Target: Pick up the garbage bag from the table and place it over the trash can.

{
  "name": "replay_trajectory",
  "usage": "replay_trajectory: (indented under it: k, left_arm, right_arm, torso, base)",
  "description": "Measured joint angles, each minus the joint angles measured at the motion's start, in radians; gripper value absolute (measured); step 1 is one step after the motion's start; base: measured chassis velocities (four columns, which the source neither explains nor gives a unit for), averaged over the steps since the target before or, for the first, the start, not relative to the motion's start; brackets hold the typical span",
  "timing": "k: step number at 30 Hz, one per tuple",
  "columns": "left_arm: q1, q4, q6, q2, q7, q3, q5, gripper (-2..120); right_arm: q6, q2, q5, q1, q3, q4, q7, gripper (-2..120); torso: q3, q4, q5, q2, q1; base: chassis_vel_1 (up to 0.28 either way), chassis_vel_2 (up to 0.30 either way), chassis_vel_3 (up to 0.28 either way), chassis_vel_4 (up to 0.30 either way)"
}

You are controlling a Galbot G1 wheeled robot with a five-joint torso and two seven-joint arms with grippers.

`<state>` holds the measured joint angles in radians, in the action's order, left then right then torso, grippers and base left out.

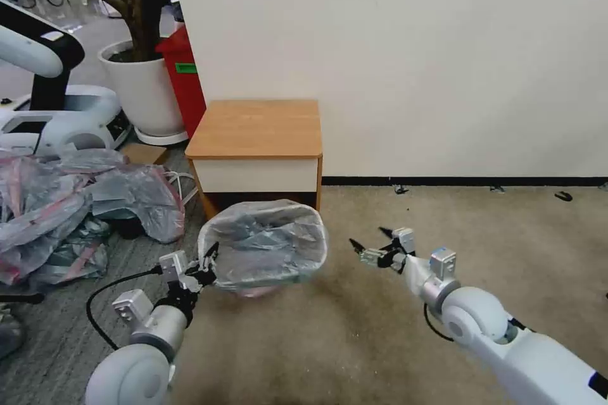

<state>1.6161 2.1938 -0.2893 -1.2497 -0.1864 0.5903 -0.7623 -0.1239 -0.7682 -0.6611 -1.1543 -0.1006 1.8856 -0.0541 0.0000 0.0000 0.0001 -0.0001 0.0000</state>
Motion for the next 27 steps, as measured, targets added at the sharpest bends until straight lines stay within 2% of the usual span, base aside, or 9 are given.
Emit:
replay_trajectory:
  k: [7, 14, 17, 23, 27]
  left_arm:
    - [-0.002, 0.000, 0.026, -0.009, -0.041, -0.013, 0.031, 3]
    - [0.008, -0.001, 0.039, -0.012, -0.043, -0.024, 0.081, 3]
    - [0.022, 0.016, 0.043, -0.013, -0.040, -0.031, 0.121, 3]
    - [0.044, 0.044, 0.053, -0.015, -0.025, -0.046, 0.192, 3]
    - [0.060, 0.069, 0.059, -0.024, -0.015, -0.059, 0.279, 3]
  right_arm:
    - [-0.003, 0.024, 0.074, -0.061, -0.076, 0.142, 0.014, 114]
    - [-0.014, 0.023, 0.138, -0.111, -0.107, 0.294, 0.023, 114]
    - [-0.022, 0.023, 0.189, -0.129, -0.124, 0.356, 0.060, 109]
    - [-0.022, 0.035, 0.274, -0.142, -0.140, 0.388, 0.135, 98]
    - [-0.022, 0.046, 0.377, -0.124, -0.144, 0.392, 0.229, 82]
  torso:
    - [0.000, 0.0000, -0.0001, 0.000, 0.000]
    - [0.000, -0.0001, -0.0002, 0.000, 0.000]
    - [0.000, 0.0000, -0.0001, 0.000, 0.000]
    - [0.000, 0.0000, -0.0002, 0.000, 0.000]
    - [0.000, 0.0000, -0.0001, 0.000, 0.000]
  base:
    - [0.000, 0.000, 0.000, 0.000]
    - [0.000, 0.000, 0.000, 0.000]
    - [0.000, 0.000, 0.000, 0.000]
    - [0.000, 0.000, 0.000, 0.000]
    - [0.000, 0.000, 0.000, 0.000]
